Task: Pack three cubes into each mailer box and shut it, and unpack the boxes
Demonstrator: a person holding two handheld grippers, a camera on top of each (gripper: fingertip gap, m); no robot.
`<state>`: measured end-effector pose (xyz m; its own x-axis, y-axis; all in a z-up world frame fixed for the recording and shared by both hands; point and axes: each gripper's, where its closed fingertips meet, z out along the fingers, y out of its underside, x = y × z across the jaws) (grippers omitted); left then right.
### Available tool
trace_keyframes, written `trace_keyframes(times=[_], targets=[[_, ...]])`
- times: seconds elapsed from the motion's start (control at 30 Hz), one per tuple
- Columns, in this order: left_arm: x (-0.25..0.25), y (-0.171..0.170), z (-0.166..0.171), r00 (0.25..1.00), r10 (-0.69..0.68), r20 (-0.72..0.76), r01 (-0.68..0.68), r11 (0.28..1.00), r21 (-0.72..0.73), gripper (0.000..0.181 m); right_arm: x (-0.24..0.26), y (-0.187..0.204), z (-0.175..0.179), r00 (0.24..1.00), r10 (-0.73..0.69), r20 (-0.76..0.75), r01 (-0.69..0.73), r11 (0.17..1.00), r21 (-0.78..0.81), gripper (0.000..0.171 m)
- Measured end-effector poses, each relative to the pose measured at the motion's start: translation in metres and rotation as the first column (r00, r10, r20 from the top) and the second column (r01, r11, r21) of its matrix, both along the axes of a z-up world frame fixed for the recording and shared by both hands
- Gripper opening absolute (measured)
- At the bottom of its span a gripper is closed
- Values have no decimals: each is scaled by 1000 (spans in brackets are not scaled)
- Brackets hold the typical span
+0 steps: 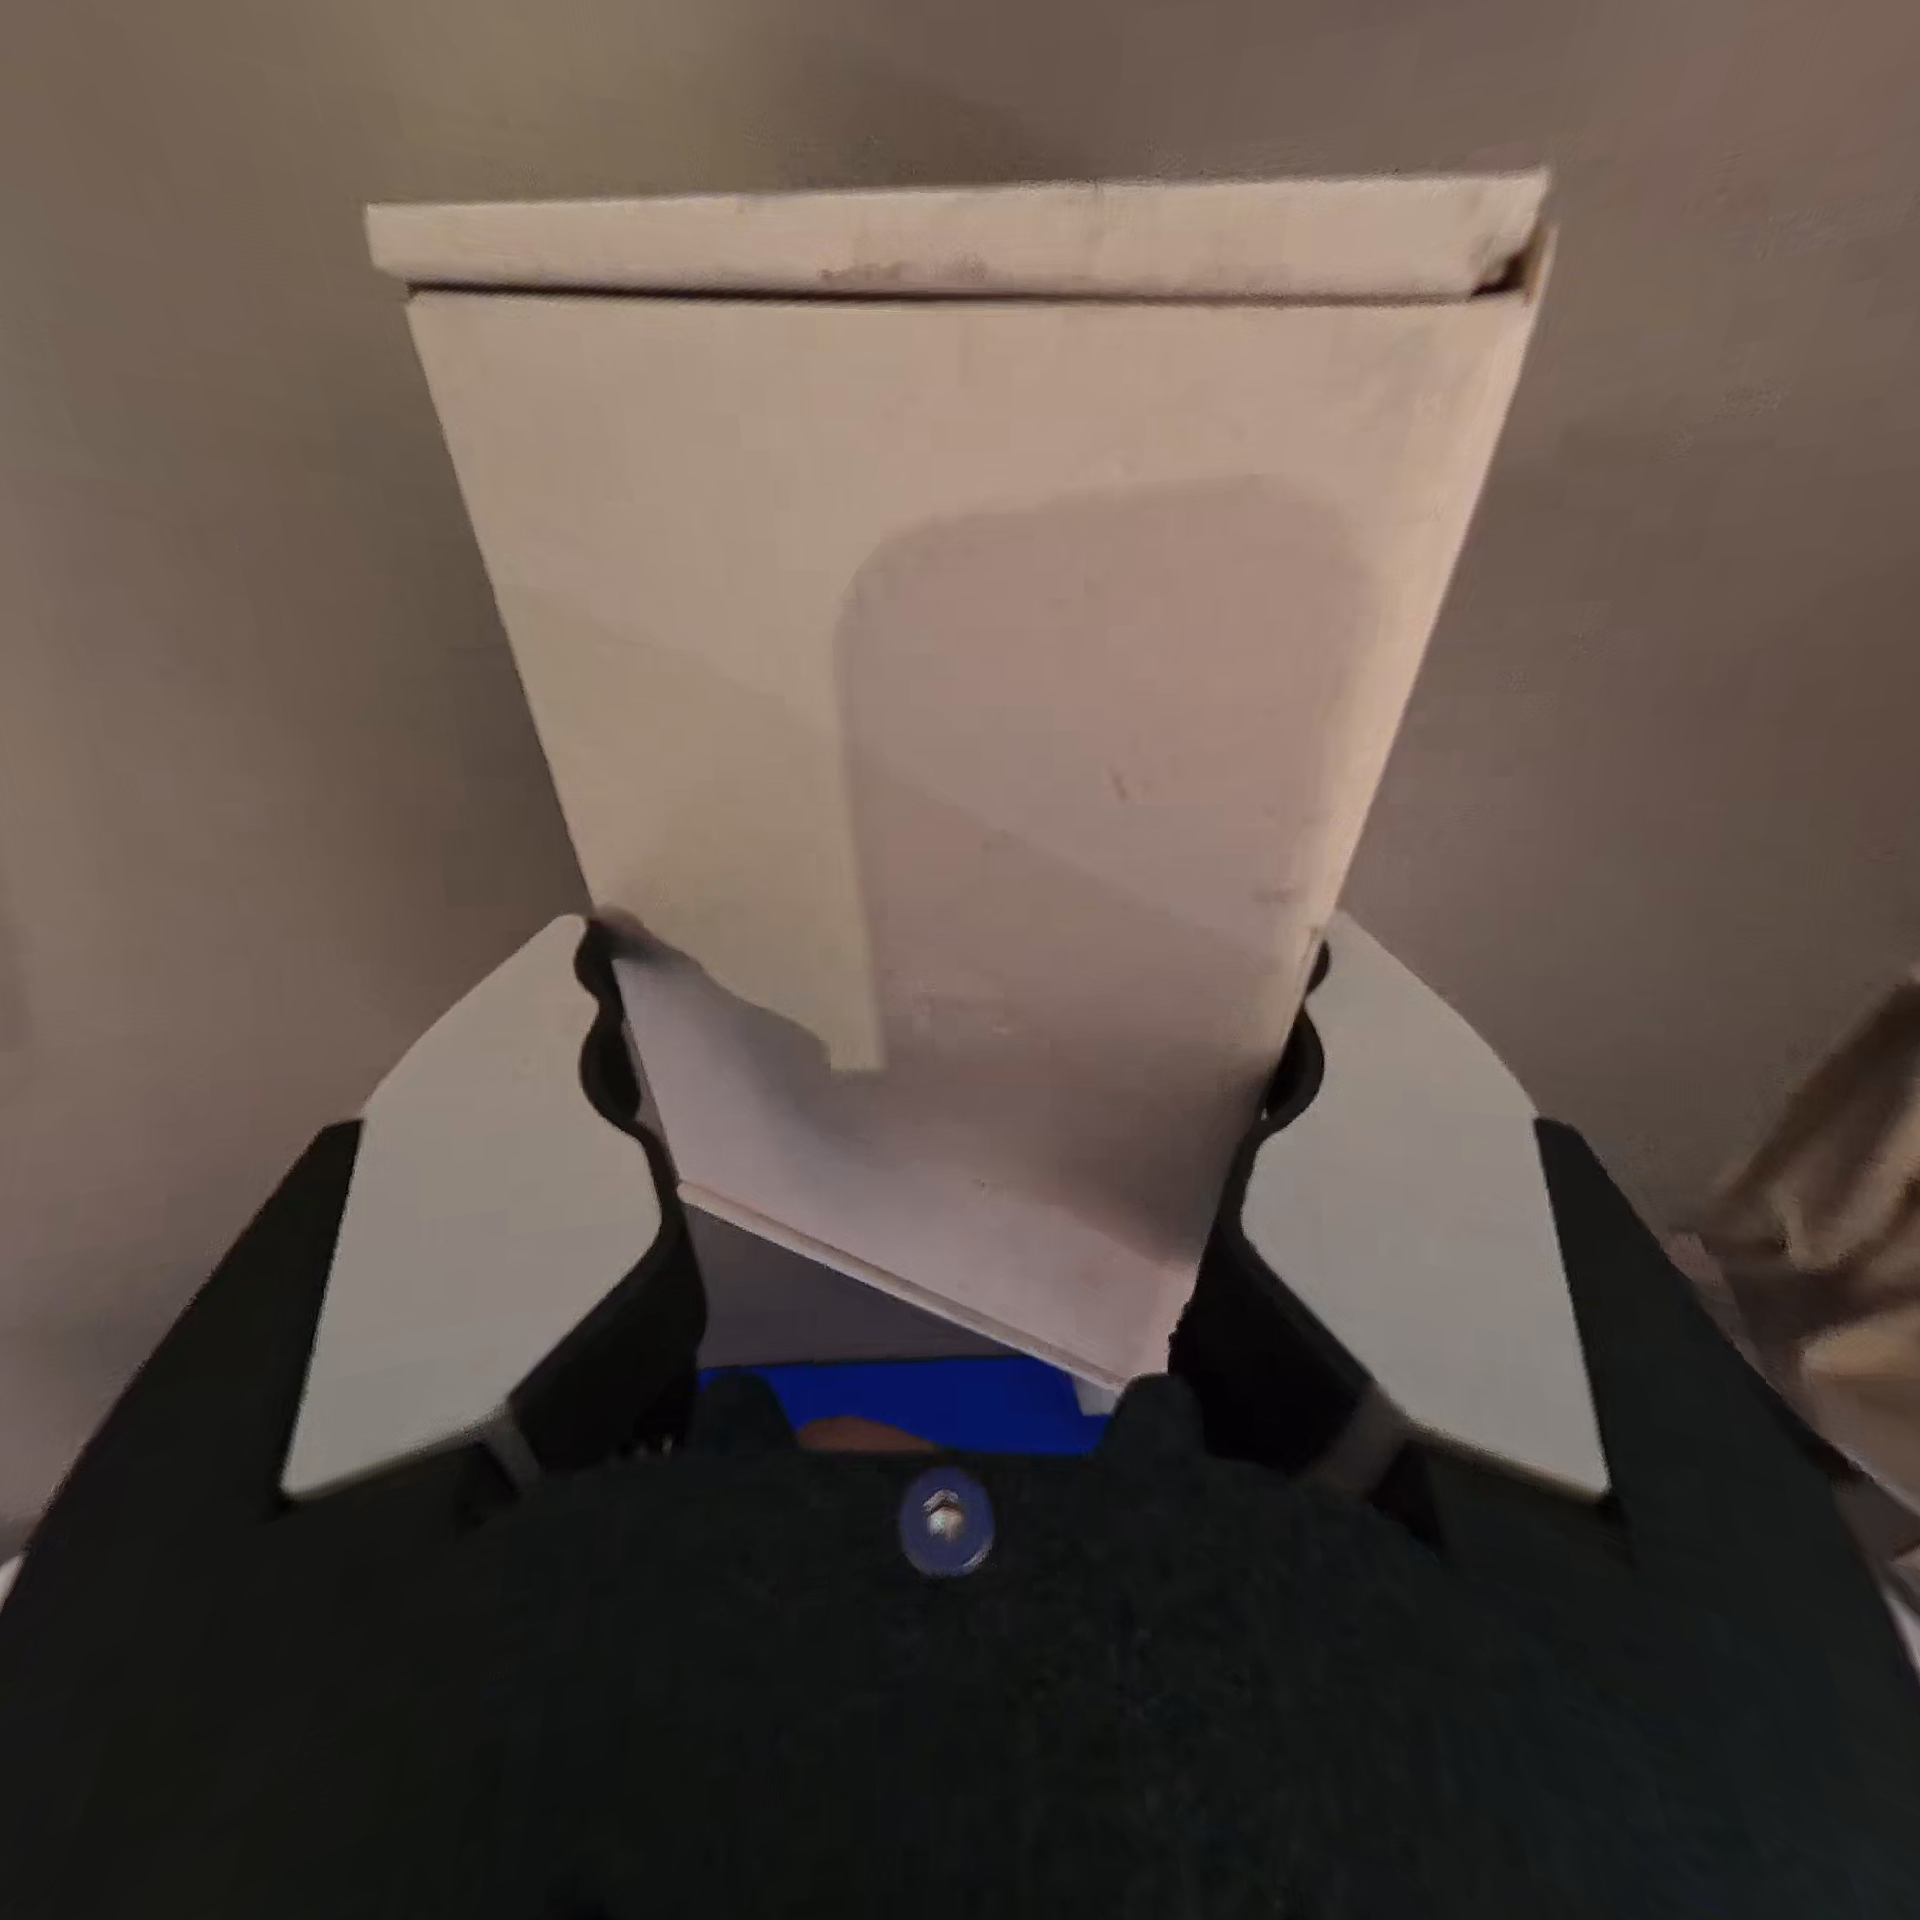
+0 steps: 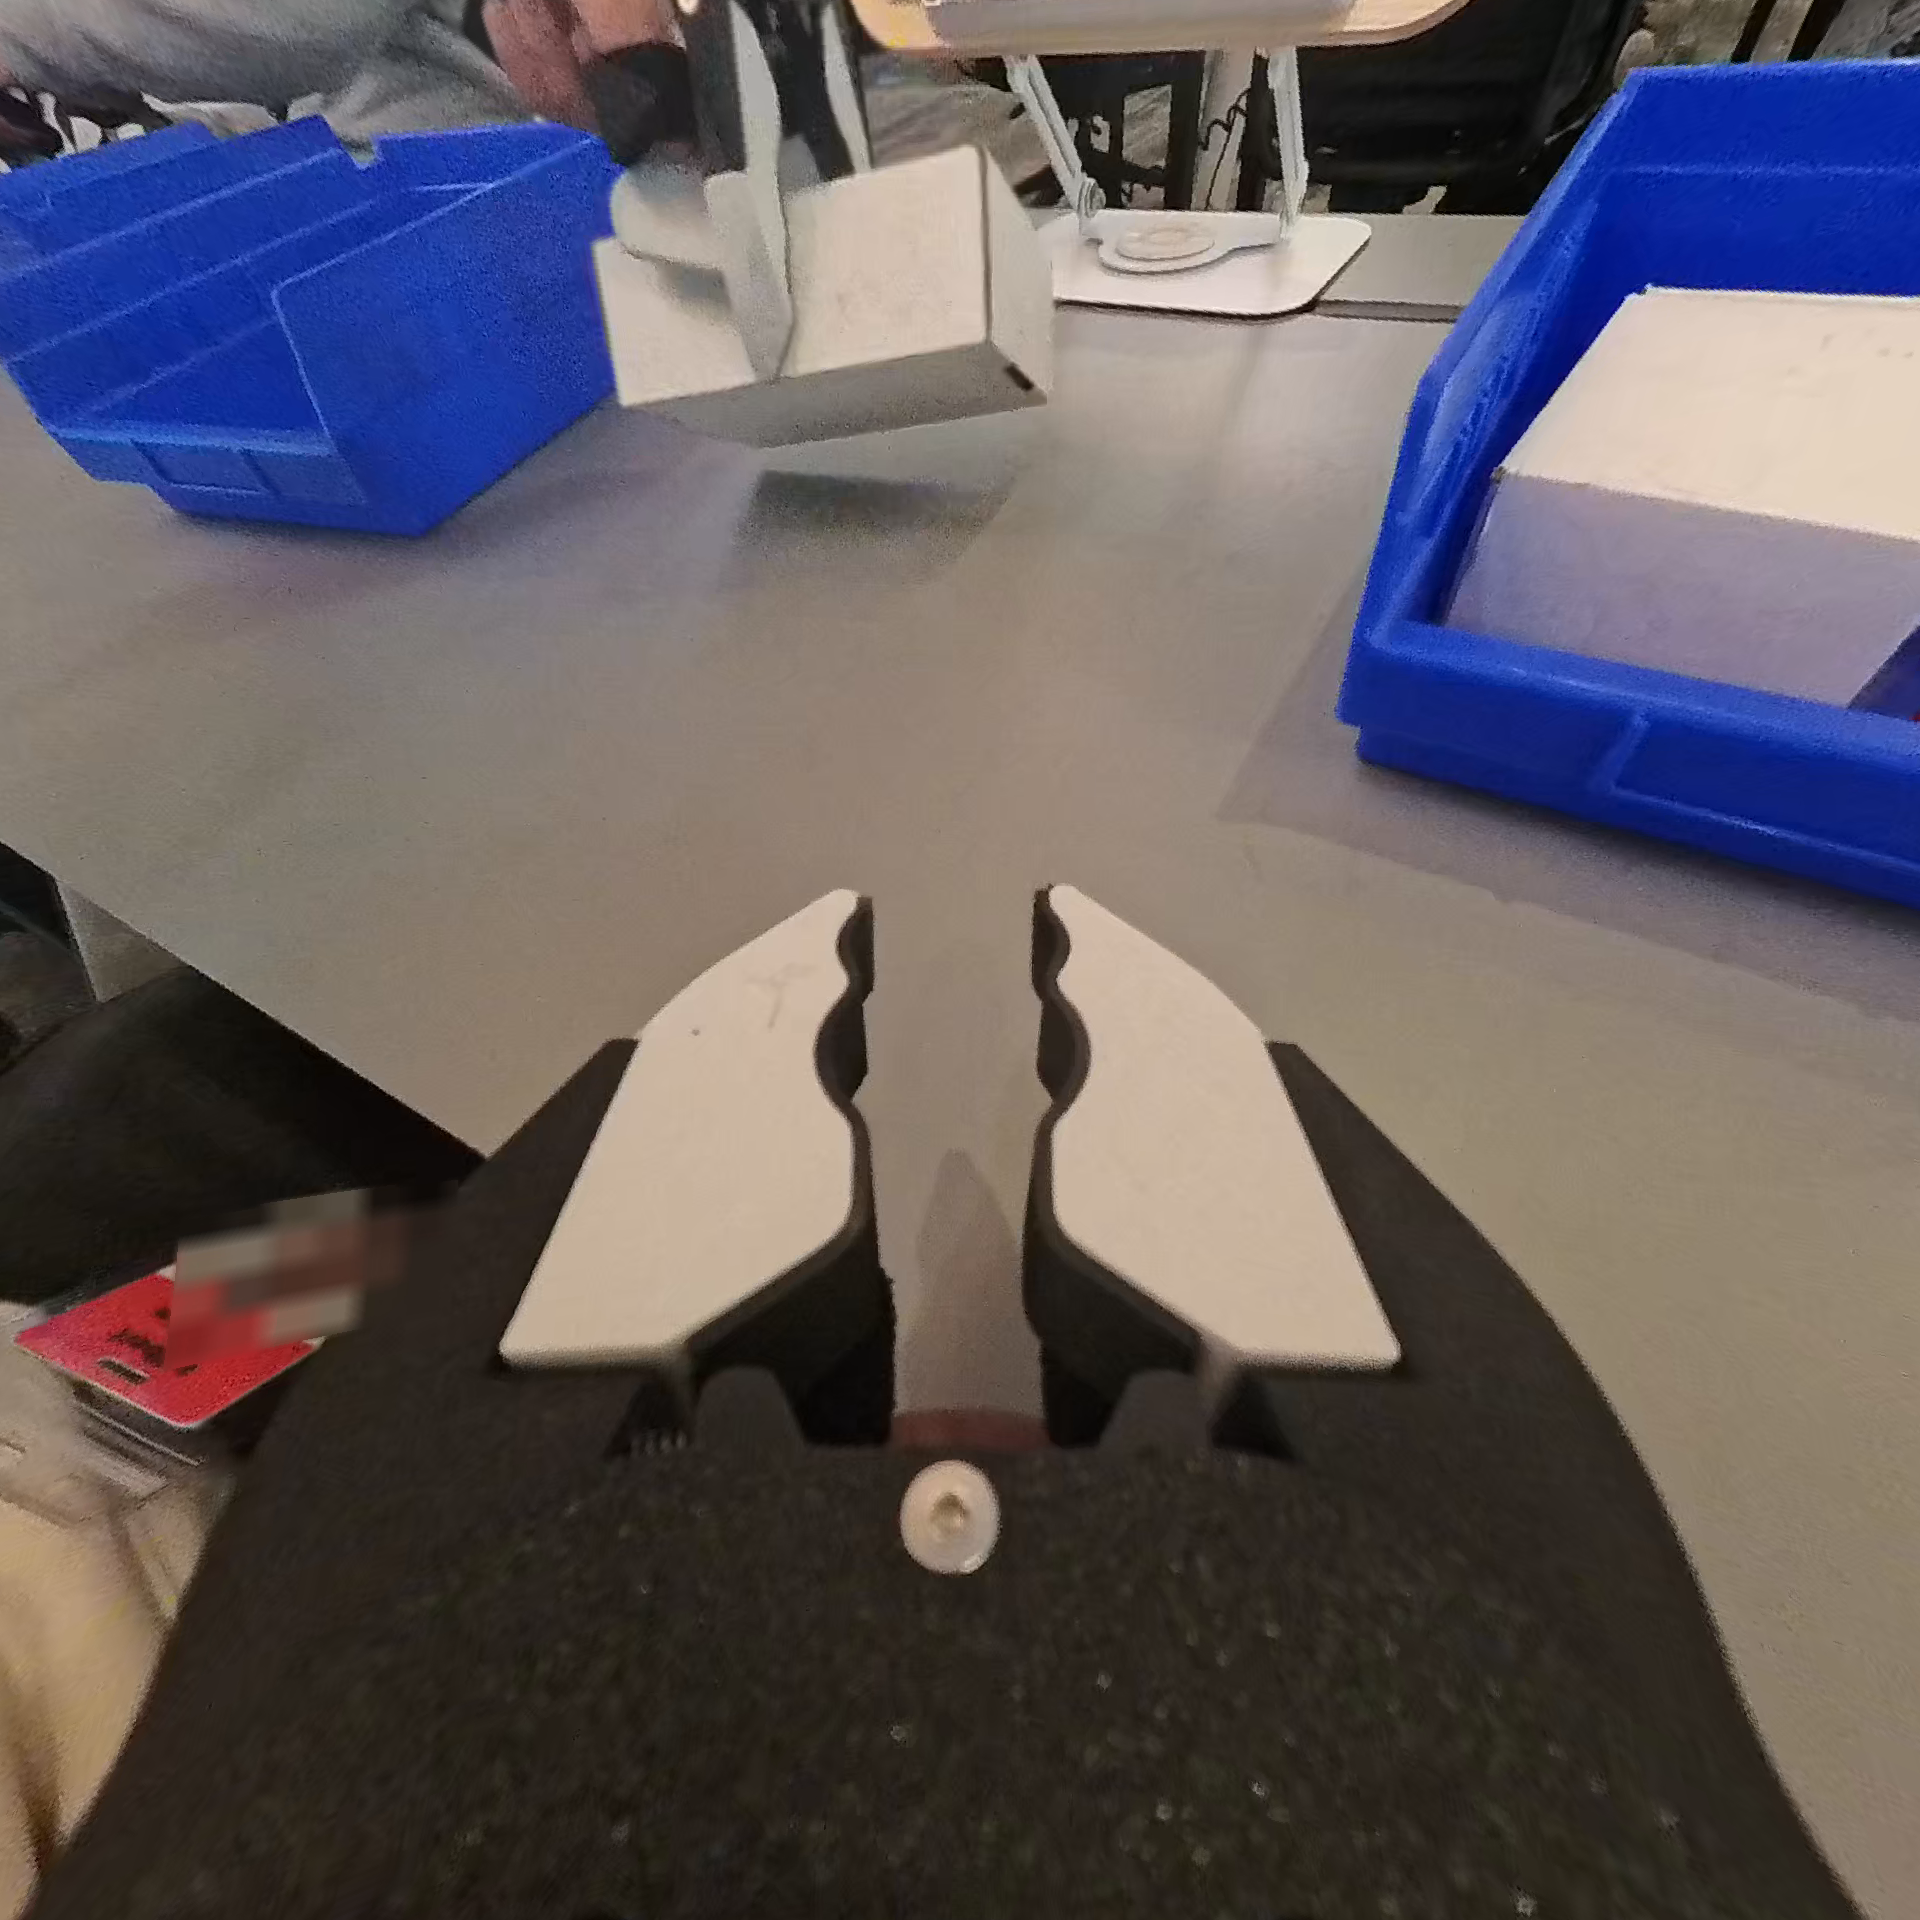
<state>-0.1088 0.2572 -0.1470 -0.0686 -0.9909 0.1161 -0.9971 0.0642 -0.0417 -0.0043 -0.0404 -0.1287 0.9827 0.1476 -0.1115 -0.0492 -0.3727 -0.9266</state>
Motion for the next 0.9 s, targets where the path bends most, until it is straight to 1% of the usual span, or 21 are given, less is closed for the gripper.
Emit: trace_keyframes(times=[0.1, 0.13, 0.2, 0.3, 0.37, 0.47, 0.57, 0.63, 0.73, 0.77, 0.8, 0.83, 0.9], targets=[[10, 5, -15, 992, 121, -31, -118, 990, 71, 119, 1, -1, -2, 1000, -2, -6, 2, 1000, -8, 29], [10, 4, -18, 990, 133, -44, -127, 986, 112, 120, 1, -1, -2, 1000, 0, -8, 0, 1000, -12, 29], [10, 1, -22, 989, 142, -50, -129, 969, 209, 120, 0, 0, -3, 1000, 5, -14, -5, 1000, -16, 29], [9, -5, -28, 988, 152, -7, -140, 929, 343, 120, -6, 1, -6, 1000, 24, -17, -25, 999, -30, 30], [7, -17, -28, 992, 120, 23, -120, 918, 378, 117, -11, 2, -8, 999, 39, 3, -39, 999, -36, 31], [1, -47, -22, 993, 111, 35, -116, 959, 259, 116, -20, 6, -13, 994, 72, 87, -68, 996, -51, 36], [-6, -67, -14, 992, 127, 4, -126, 988, 88, 115, -36, 20, -15, 960, 142, 240, -131, 990, -60, 47], [-9, -70, -11, 990, 141, -4, -141, 990, 17, 115, -42, 36, -14, 908, 158, 389, -143, 987, -69, 52], [-11, -72, -6, 988, 156, -22, -158, 981, -113, 115, -59, 68, -12, 826, 216, 520, -216, 974, -61, 58], [-11, -72, -4, 987, 160, -31, -163, 973, -161, 115, -61, 82, -12, 783, 220, 582, -226, 972, -64, 65], [-10, -71, -3, 985, 170, -40, -174, 964, -203, 115, -64, 96, -8, 718, 210, 664, -236, 970, -51, 72], [-10, -70, -2, 982, 183, -49, -190, 952, -239, 115, -67, 111, -3, 626, 187, 757, -254, 967, -29, 69], [-9, -69, -1, 980, 191, -55, -199, 939, -280, 115, -74, 139, 8, 438, 82, 895, -289, 956, 55, 59]])
